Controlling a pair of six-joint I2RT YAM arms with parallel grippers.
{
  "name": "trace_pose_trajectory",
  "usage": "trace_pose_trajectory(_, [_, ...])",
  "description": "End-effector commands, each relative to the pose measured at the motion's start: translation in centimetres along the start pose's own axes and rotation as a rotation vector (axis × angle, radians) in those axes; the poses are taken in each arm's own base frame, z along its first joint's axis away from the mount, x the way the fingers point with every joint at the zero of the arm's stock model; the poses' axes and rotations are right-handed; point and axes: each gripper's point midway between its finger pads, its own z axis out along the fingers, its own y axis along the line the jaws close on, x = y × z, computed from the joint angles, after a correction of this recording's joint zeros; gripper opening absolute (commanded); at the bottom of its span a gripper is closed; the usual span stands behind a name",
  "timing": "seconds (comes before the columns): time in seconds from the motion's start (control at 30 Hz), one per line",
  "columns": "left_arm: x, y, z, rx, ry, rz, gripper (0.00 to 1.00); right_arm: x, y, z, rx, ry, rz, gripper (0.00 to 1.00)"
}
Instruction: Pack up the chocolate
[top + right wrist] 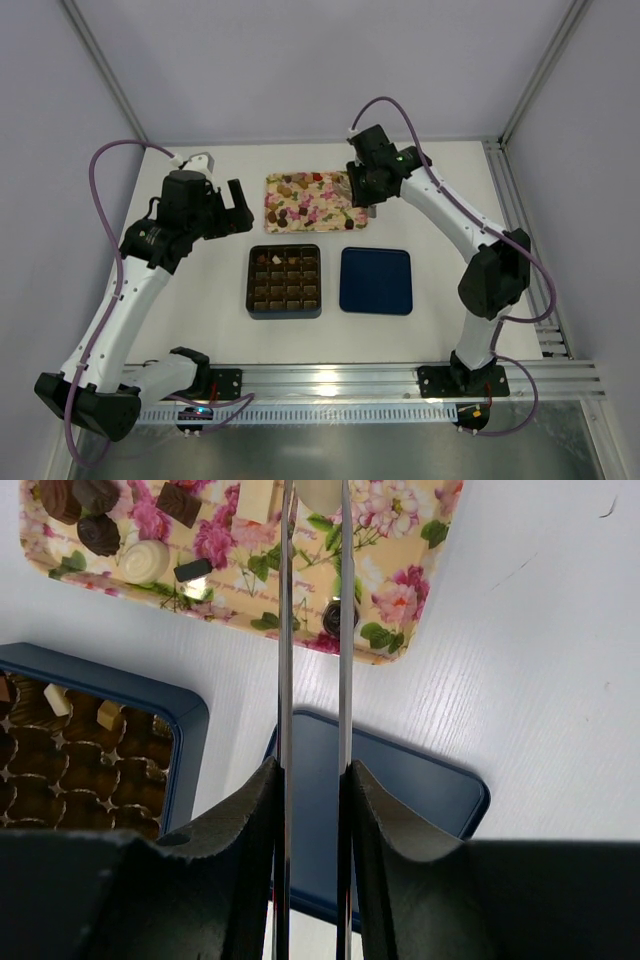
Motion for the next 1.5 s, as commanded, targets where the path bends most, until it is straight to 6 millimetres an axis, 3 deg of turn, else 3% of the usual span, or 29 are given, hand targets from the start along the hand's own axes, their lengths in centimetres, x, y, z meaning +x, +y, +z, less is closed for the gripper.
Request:
trace_pose_trajectory(0.0, [-1.2,-0.5,-0.4,0.018,-0.037,-0.011,0.96,-0.8,0.2,-2.9,-0.032,-0.065,0.020,0.30])
trace_pose_trajectory(0.17, [-1.3,-0.6,-0.5,0.021,-0.039,-0.015,0.96,0.2,0.8,-4.8,-0.075,-0.082,0.026,0.29])
trace_pose_trajectory(0.37, [-1.3,-0.8,-0.5,0.029,-0.039,-0.021,0.96,2.8,2.7,-6.6,-0.106,-0.083,0.000,0.29])
trace_pose_trajectory(0.6, [-1.3,-1.0,-0.3,0.036,-0.034,-0.031,0.96,5.9,6.7,-9.4,-0.162,-0.083,-0.070,0.29])
trace_pose_trajectory(0.73, [-1.4,-1.2,-0.4,0.044,-0.040,-0.036,0.96,7.4,8.2,-10.0,-0.175,-0.073,-0.095,0.29])
trace_pose_trajectory(1.07, [-1.2,-1.0,-0.4,0.039,-0.036,-0.039,0.96,11.1,10.2,-9.1,-0.193,-0.019,-0.124,0.30])
trace_pose_trajectory(1.47, [-1.0,-0.9,-0.2,0.037,-0.032,-0.034,0.96,11.4,10.5,-7.9,-0.174,-0.007,-0.134,0.34])
